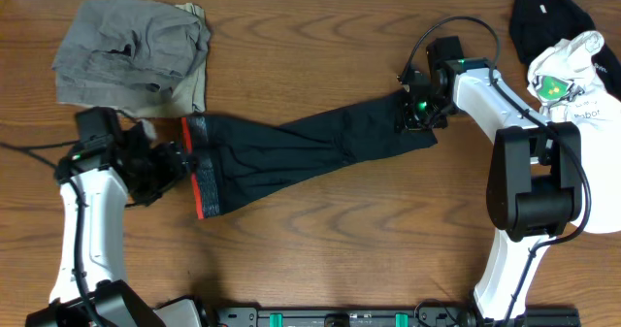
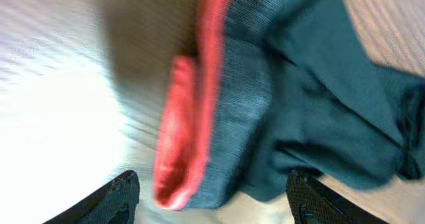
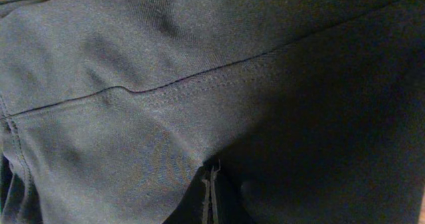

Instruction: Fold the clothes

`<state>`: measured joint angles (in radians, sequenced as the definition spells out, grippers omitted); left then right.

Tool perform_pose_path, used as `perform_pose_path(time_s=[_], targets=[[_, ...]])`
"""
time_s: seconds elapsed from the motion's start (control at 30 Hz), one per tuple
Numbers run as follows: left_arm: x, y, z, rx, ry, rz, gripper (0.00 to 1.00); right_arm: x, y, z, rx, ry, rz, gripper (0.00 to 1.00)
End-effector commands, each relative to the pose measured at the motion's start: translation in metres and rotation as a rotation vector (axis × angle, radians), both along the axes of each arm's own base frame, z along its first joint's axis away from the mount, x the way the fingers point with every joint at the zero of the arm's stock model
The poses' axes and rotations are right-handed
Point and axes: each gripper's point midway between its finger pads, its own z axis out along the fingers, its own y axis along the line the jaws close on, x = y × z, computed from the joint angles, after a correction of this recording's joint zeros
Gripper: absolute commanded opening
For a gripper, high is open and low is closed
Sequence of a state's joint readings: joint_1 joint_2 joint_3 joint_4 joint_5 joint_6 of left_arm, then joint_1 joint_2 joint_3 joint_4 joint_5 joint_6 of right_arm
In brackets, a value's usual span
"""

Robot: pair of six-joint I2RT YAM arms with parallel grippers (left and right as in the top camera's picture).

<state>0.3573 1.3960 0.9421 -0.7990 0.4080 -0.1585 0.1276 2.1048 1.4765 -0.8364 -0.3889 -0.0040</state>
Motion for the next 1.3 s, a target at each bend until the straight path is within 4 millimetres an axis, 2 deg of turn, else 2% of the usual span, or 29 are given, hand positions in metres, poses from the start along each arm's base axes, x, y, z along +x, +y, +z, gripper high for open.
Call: perform_pose_path(time_s=[0.0,0.2,0.37,0.5,0.9,1.0,1.2,1.27], targets=[[-0.003,0.011,-0.009,0.05,0.031,0.017,0.73,-0.002,-0.004,-0.008,-0.002,0.014,0.006,0.02],[-0.002,0.011,-0.04,0.021,0.121,0.01,0.73,-0.002,-0.004,-0.008,-0.002,0.012,0.009,0.01],[0.007,0.007,-0.065,-0.036,0.148,0.004,0.73,-0.002,-0.004,-0.008,-0.003,0.012,0.009,0.01],[0.021,-0.007,-0.071,-0.117,0.096,-0.047,0.73,-0.002,-0.004,-0.008,-0.003,0.013,0.009,0.01],[0.032,-0.024,-0.105,-0.136,0.121,-0.11,0.72,-0.003,-0.004,-0.008,-0.003,0.016,0.008,0.01],[0.039,-0.032,-0.105,-0.187,0.09,-0.119,0.63,-0.003,-0.004,-0.008,-0.003,0.018,0.008,0.01],[0.041,-0.034,-0.105,-0.204,0.078,-0.122,0.09,-0.003,-0.004,-0.008,-0.003,0.018,0.008,0.01],[0.041,-0.033,-0.104,-0.203,0.076,-0.119,0.06,-0.004,-0.004,-0.008,-0.003,0.019,0.008,0.01]])
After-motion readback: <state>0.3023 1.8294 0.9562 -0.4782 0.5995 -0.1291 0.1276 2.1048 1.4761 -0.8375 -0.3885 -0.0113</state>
